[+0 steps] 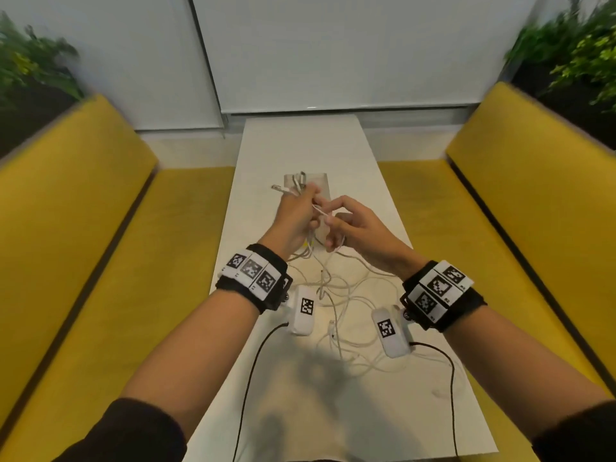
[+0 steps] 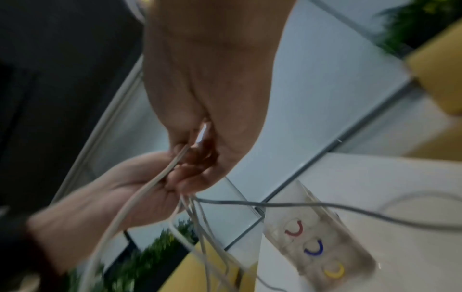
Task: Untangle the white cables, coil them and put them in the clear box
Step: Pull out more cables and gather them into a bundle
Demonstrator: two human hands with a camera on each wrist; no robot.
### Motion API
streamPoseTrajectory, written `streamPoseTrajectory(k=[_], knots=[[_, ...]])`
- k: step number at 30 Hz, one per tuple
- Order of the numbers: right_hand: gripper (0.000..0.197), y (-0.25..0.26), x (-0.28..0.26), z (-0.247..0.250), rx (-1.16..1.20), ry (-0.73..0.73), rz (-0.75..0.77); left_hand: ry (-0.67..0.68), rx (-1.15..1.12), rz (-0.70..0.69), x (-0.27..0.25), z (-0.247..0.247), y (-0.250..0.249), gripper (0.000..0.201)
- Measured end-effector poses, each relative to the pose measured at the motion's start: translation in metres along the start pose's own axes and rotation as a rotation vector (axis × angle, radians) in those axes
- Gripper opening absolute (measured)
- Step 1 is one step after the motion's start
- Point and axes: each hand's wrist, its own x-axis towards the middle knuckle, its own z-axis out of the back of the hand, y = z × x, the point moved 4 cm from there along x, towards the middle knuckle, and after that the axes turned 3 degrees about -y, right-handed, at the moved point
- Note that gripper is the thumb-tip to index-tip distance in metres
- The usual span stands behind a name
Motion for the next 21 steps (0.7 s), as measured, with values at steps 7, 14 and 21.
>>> streamPoseTrajectory(k=[7, 14, 21], knots=[[0.020, -0.007, -0.012, 0.028, 0.147, -0.031, -0.183, 0.090, -0.633, -0.056, -0.001, 0.011, -0.062, 0.036], [0.027, 0.023, -0.001, 0.019, 0.053, -0.029, -0.126, 0.428, -0.261, -0.217, -0.030, -0.026, -0.071, 0.014], [0.026, 0.031, -0.004, 0.024, -0.327, 0.002, 0.068, 0.495, 0.154, -0.578, -0.046, -0.030, -0.091, 0.027]])
